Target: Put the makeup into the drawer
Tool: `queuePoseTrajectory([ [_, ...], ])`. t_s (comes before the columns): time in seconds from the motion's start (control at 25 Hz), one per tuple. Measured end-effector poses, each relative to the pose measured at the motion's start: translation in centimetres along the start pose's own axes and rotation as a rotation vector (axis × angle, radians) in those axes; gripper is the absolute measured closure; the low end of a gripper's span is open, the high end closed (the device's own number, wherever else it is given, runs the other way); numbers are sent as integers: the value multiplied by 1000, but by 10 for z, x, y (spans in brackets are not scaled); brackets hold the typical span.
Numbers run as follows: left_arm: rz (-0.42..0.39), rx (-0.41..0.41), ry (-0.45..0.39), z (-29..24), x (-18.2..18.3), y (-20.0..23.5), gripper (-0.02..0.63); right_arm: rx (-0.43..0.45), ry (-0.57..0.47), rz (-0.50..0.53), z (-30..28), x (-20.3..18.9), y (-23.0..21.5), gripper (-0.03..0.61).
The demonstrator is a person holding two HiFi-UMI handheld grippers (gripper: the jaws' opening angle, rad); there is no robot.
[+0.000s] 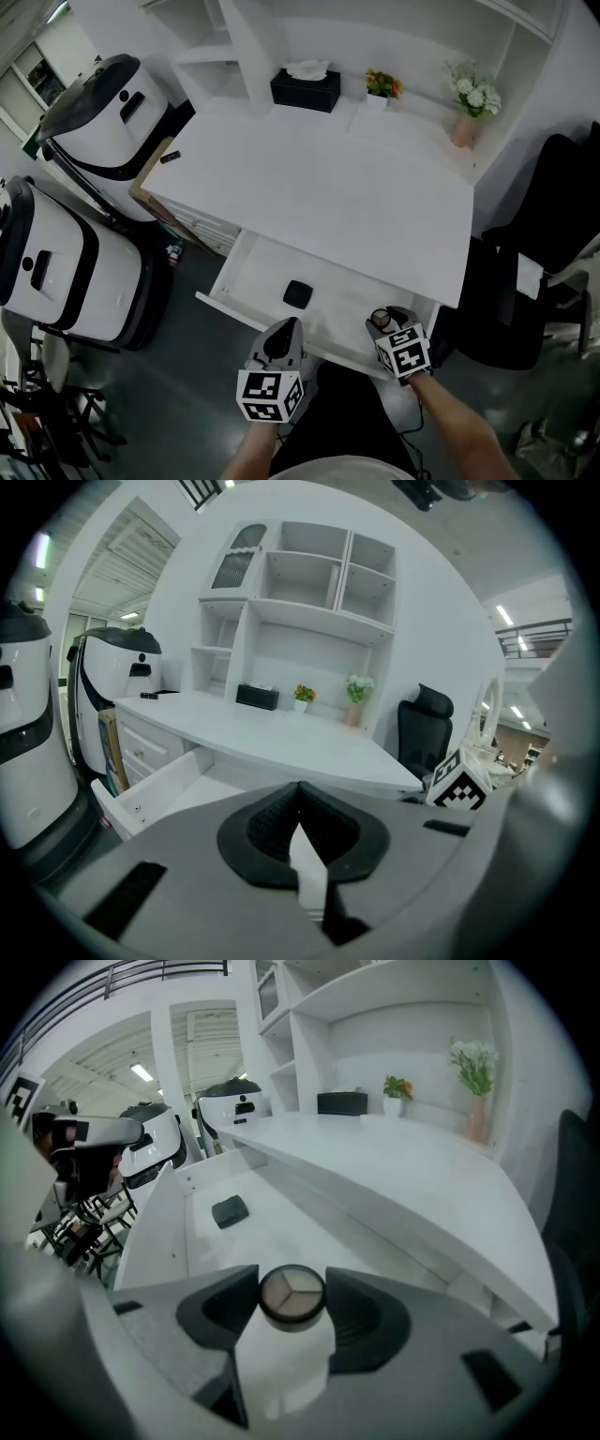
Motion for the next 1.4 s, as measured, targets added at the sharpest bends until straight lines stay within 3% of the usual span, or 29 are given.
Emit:
queuePoseTrajectory([
  [0.96, 46, 65, 31, -14, -7, 21, 612, 57, 206, 65, -51, -11, -4, 360],
  [1.4, 53, 83, 38, -14, -9, 22, 612, 66, 240, 70, -55, -23, -8, 360],
])
Point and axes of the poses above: the fingertips, and each gripper's own axes: z backward along the fingers, y to its left, x out of its top, the point moved 8 cm from there along z, backward along the fingers, and after that the axes turned 8 degrees about x, right-handed, at the moved point
